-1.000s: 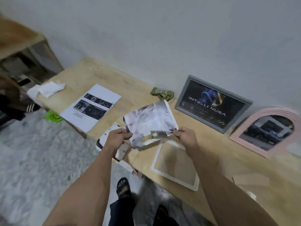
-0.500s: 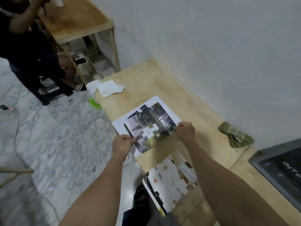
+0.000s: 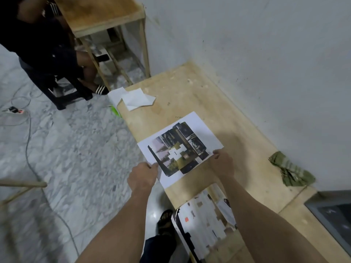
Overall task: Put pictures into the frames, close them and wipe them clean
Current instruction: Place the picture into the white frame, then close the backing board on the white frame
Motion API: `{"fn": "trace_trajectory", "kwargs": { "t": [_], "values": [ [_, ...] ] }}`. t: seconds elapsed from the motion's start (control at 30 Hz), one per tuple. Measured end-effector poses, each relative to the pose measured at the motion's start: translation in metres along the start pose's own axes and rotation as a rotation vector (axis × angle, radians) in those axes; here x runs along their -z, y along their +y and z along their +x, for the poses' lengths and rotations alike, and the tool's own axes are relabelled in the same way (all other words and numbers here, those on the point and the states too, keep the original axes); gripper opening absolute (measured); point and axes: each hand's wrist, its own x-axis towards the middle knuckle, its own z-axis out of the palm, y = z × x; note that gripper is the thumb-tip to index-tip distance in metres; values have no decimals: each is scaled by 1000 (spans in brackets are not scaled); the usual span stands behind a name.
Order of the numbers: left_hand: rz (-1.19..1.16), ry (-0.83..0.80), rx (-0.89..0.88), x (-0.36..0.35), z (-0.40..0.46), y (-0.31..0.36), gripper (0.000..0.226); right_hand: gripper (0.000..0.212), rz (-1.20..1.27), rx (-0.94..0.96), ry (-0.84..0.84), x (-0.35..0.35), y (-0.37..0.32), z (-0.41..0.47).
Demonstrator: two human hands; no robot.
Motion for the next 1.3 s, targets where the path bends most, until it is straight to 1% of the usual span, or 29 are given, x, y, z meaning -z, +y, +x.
{"fn": "trace_trajectory", "kwargs": {
  "t": [0.1,0.17,0.27,0.33,0.37,0.4,0.47,0.5,0.57,0.6,0.63,0.7,0.73,0.8,0.87,0.93,1.0,1.07,1.13,1.2,1.27,1.3],
  "values": [
    [-21,-88,4,-16,-31,-21,45,24,-105,16,-59,10,34,-30],
    [-106,-164,11,-30,-59,-35,46,22,-192,46,-80,15,60,-50],
    [-177,-275,75,-54,-102,-60,45,21,-344,119,-114,17,92,-73],
    [-338,-378,130,-69,-128,-73,40,26,-410,173,-139,18,107,-87],
    [-441,-419,154,-76,-139,-77,34,28,-398,182,-147,19,113,-93],
    [-516,-434,172,-81,-148,-78,36,29,-380,175,-159,20,116,-98],
    [-575,-387,142,-91,-157,-81,54,32,-343,173,-203,22,123,-107],
    [-595,-380,124,-93,-159,-81,56,35,-299,161,-225,21,126,-109],
    [-660,-407,102,-85,-164,-78,50,41,-155,99,-226,25,131,-116],
    [-686,-427,97,-76,-166,-76,42,41,-75,59,-217,29,133,-119],
    [-695,-450,91,-67,-167,-74,34,34,-5,24,-209,34,133,-122],
    [-691,-497,46,-51,-168,-72,23,11,181,-45,-217,49,135,-129],
    [-687,-510,31,-45,-168,-72,21,14,277,-62,-223,57,137,-133],
    [-675,-512,13,-37,-171,-67,20,26,423,-74,-215,74,145,-142],
    [-660,-503,3,-34,-176,-55,20,22,498,-91,-215,85,155,-151],
    [-634,-490,-31,-34,-189,-33,11,15,557,-130,-159,98,172,-164],
    [-614,-499,-74,-39,-202,-11,6,10,633,-194,-99,108,195,-176],
    [-560,-566,-127,-53,-217,13,10,8,683,-251,-44,119,227,-194],
    [-468,-667,-203,-72,-233,33,27,9,711,-321,-10,128,260,-219],
    [-350,-765,-281,-97,-250,45,38,13,739,-445,73,133,289,-249],
    [-214,-839,-370,-123,-268,49,36,24,727,-581,208,132,317,-282],
    [-148,-861,-413,-134,-277,47,34,23,718,-632,264,131,328,-298]
  ]
}}
